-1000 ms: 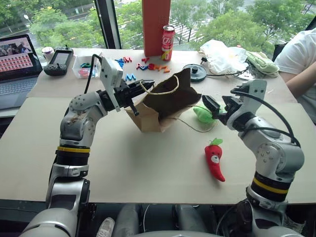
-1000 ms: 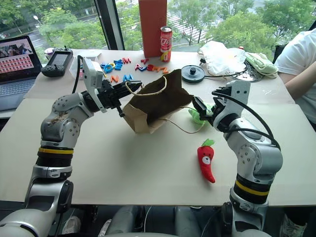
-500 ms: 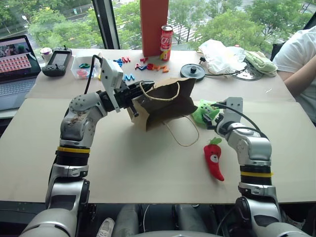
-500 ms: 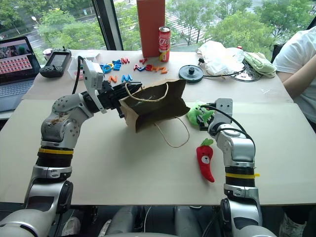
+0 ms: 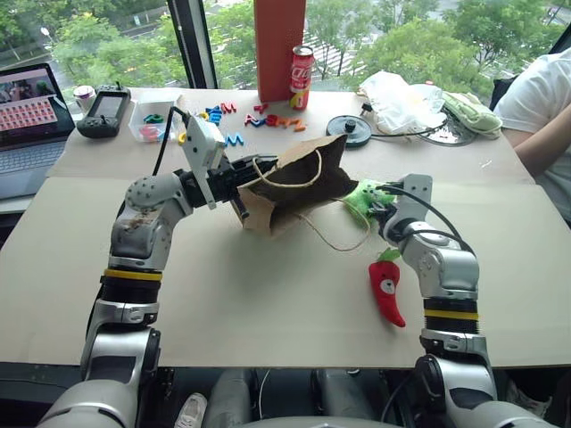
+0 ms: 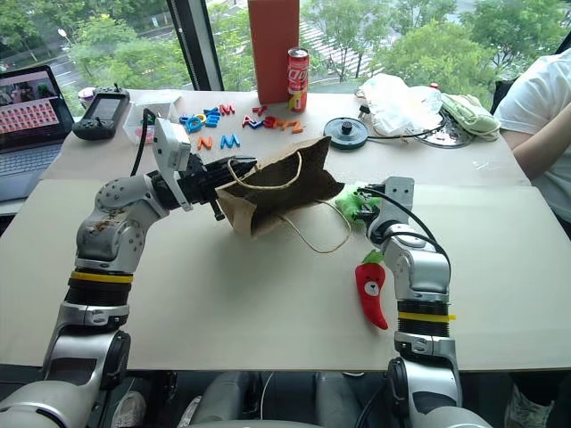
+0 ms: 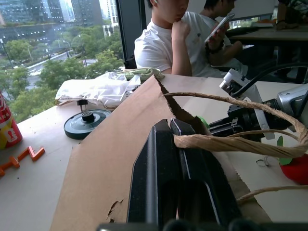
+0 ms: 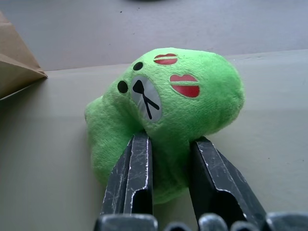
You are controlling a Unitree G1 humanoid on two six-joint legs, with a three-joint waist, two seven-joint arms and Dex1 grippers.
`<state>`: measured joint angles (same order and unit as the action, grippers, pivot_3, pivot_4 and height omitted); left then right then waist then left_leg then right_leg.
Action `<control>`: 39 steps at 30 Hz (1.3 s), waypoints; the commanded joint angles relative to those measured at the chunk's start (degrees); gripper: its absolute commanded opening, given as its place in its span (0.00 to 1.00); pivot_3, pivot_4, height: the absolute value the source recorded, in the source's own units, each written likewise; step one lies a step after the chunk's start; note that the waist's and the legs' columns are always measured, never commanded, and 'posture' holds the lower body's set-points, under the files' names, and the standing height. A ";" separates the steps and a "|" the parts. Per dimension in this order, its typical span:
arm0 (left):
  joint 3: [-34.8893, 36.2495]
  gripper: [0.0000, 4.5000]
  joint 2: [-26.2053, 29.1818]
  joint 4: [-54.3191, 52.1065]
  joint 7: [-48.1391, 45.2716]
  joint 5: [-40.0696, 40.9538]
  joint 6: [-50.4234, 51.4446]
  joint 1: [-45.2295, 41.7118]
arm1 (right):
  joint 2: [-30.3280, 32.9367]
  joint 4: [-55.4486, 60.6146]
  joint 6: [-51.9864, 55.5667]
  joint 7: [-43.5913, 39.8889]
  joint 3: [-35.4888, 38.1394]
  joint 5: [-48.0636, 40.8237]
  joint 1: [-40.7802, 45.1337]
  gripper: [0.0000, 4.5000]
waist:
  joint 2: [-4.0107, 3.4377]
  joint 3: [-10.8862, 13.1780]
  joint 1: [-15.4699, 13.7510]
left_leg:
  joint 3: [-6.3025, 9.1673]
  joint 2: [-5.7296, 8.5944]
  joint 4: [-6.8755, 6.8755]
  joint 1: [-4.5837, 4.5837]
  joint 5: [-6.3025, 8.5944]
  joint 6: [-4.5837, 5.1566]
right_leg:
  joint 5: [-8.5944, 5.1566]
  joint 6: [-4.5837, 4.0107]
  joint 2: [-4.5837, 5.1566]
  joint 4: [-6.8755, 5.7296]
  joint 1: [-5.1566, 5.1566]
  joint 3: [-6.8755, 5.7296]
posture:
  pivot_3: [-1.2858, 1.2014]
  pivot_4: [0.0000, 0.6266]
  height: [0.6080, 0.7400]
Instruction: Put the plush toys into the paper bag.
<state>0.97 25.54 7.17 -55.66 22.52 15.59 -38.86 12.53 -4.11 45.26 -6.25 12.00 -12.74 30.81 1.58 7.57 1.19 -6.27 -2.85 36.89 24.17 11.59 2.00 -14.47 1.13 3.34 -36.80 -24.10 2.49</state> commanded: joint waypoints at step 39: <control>1.04 0.00 -3.01 -3.83 1.75 4.96 4.89 -1.48 | 8.13 37.93 33.15 -4.80 -0.44 -26.97 0.74 0.01 | -0.04 0.02 -0.35 | 0.26 0.02 -0.03 0.08 0.01 0.02 | -0.01 0.01 0.02 0.10 -0.02 -0.03 | 0.52 0.24 0.99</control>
<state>1.22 22.79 5.77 -54.33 26.34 20.30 -38.49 21.24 34.65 79.70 -12.35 12.94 -41.07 30.25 1.55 7.58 0.84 -6.01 -2.84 36.86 24.25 11.60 2.01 -14.48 1.14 3.36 -36.70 -24.11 2.46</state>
